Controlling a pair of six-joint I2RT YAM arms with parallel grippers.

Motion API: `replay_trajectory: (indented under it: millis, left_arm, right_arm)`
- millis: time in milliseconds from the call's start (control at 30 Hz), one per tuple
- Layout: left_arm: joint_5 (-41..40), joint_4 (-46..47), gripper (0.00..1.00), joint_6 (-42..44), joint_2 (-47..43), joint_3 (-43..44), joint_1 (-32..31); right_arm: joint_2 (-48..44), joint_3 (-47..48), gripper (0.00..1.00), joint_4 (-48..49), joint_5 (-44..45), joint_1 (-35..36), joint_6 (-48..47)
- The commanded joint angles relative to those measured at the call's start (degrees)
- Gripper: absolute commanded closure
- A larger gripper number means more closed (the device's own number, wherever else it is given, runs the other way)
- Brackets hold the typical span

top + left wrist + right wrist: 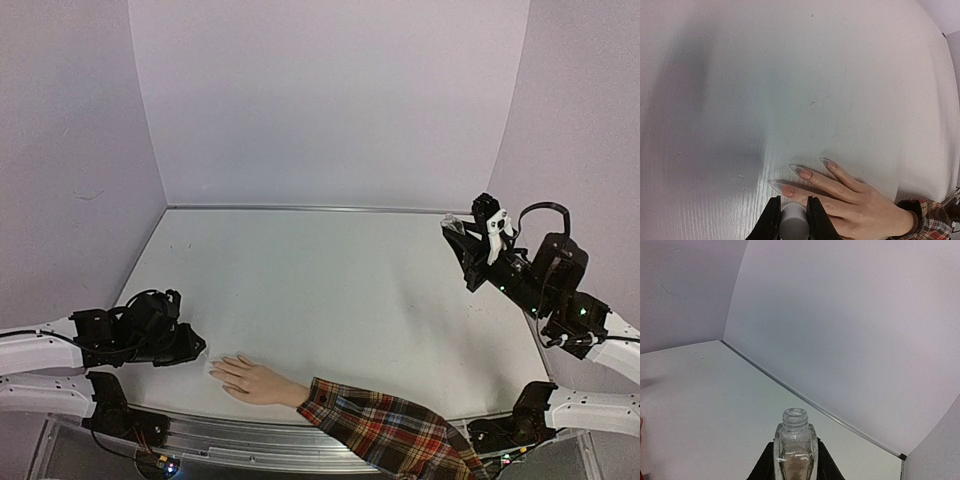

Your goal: Paint the nails

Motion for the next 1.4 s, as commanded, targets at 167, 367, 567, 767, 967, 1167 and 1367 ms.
replay_trajectory:
  millis: [167, 367, 567, 767, 967, 1167, 1367]
  left_arm:
    - [0.5, 6.4, 1.0, 2.6, 2.2, -0.9, -0.2]
    - [-0.2, 6.9, 1.0, 1.8, 1.6, -1.9, -0.3]
    - [-0.6, 7.1, 1.0, 1.5, 2.7, -2.1, -0.3]
    - [-1.0, 7.9, 1.0, 2.2, 4.2, -1.8, -0.3]
    - [-1.7, 8.6, 1.0, 1.7, 3.3, -2.6, -0.3]
    - [-1.6, 9.2, 1.0, 1.5, 3.3, -3.2, -0.3]
    - [-1.7, 9.8, 1.0, 1.6, 4.0, -3.4, -0.3]
  right_arm:
    - [0.0, -0.1, 1.0, 2.1, -1.2, -0.5, 0.8]
    - [0.0, -0.2, 1.0, 2.2, -1.4, -0.5, 0.9]
    - [0.2, -0.2, 1.0, 2.3, -1.9, -0.5, 1.2]
    - [0.3, -0.2, 1.0, 2.4, -2.3, -0.5, 1.5]
    - [0.6, -0.4, 1.0, 2.5, -2.4, -0.5, 1.3]
    - [1.2, -0.3, 1.0, 2.9, -2.6, -0.6, 1.3]
    - [1.5, -0.2, 1.0, 3.2, -3.2, -0.6, 1.7]
